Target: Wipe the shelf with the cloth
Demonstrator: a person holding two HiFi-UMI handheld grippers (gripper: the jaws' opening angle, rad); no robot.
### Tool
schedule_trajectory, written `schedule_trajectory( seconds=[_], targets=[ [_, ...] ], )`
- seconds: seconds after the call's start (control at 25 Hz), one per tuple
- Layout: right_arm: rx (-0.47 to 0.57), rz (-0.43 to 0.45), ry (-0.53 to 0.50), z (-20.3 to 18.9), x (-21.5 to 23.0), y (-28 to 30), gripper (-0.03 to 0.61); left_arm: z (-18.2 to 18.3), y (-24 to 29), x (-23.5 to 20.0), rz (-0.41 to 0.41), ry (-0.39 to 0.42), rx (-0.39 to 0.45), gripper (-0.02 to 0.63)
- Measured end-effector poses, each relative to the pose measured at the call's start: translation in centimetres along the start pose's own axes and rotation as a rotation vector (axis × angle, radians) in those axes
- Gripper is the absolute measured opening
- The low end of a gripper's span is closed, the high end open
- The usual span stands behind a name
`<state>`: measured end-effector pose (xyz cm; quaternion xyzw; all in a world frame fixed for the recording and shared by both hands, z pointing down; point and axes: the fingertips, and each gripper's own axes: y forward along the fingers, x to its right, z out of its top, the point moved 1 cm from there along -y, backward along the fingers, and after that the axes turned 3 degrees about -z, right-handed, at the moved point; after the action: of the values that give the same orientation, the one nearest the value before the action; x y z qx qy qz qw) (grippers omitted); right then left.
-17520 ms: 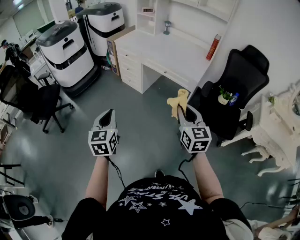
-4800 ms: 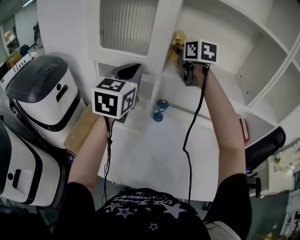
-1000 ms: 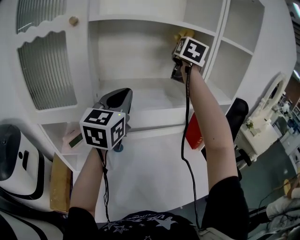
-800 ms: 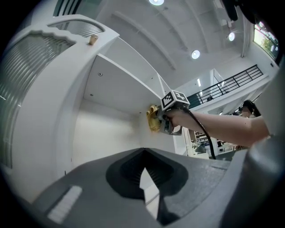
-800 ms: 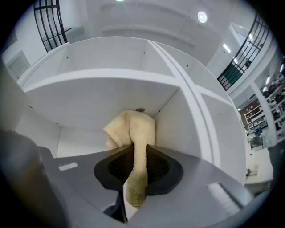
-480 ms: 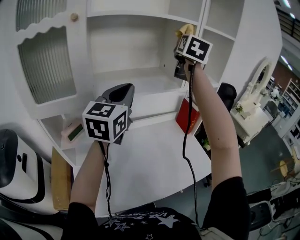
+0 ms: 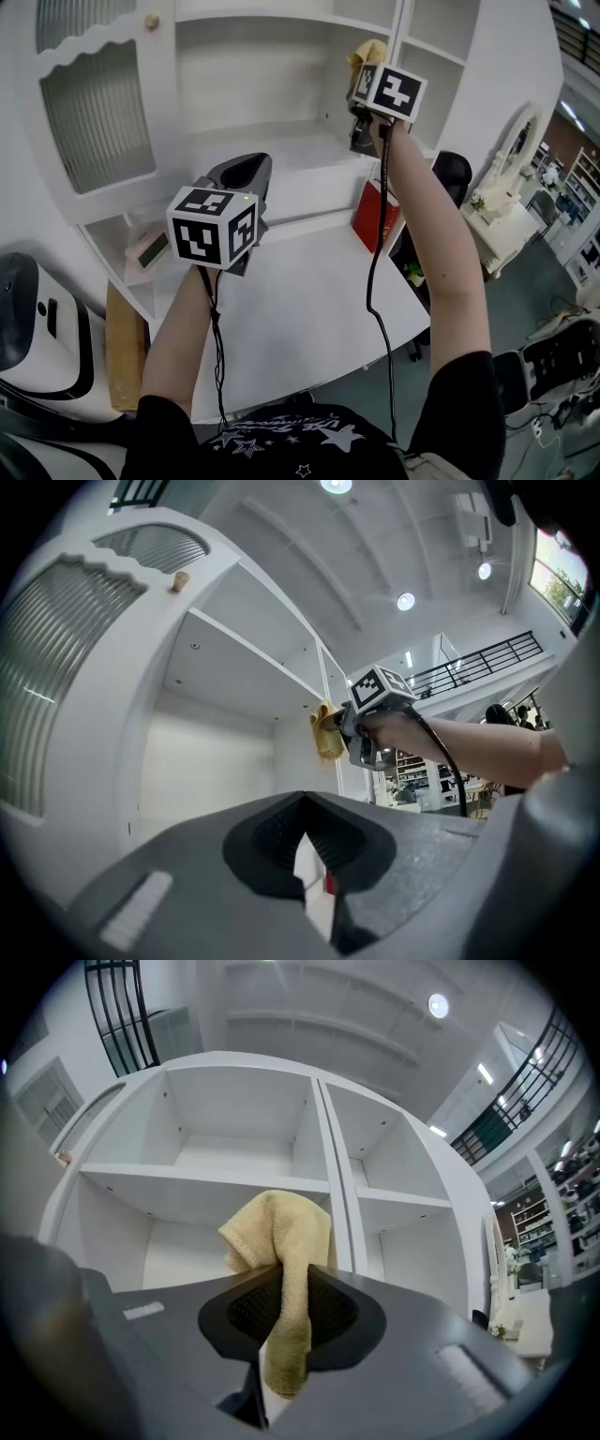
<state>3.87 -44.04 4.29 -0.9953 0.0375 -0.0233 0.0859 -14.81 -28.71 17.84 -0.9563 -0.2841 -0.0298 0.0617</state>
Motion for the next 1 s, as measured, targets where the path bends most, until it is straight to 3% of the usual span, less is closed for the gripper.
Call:
schedule_trajectory(
  seconds=[0.36,0.76,1.0],
  targets=[
    [-0.047,0.097,-0.049,-3.0,-3.6,3.6,0.081,-0.6,0.6,-2.0,0.061,-0.005,-0.012,0.002],
    [-0.050,0.079,-0.138,-4.5,-6.1,10.9,0.080,-0.4,2.8,-4.7,0.138,-0.010,-0.006,0.002],
    [-0.049,0.125,-0.155,-5.7,-8.2,14.3,0.080,-1.2,4.2,-5.6,0.160,-0.018,-0.017,0.002]
  ],
)
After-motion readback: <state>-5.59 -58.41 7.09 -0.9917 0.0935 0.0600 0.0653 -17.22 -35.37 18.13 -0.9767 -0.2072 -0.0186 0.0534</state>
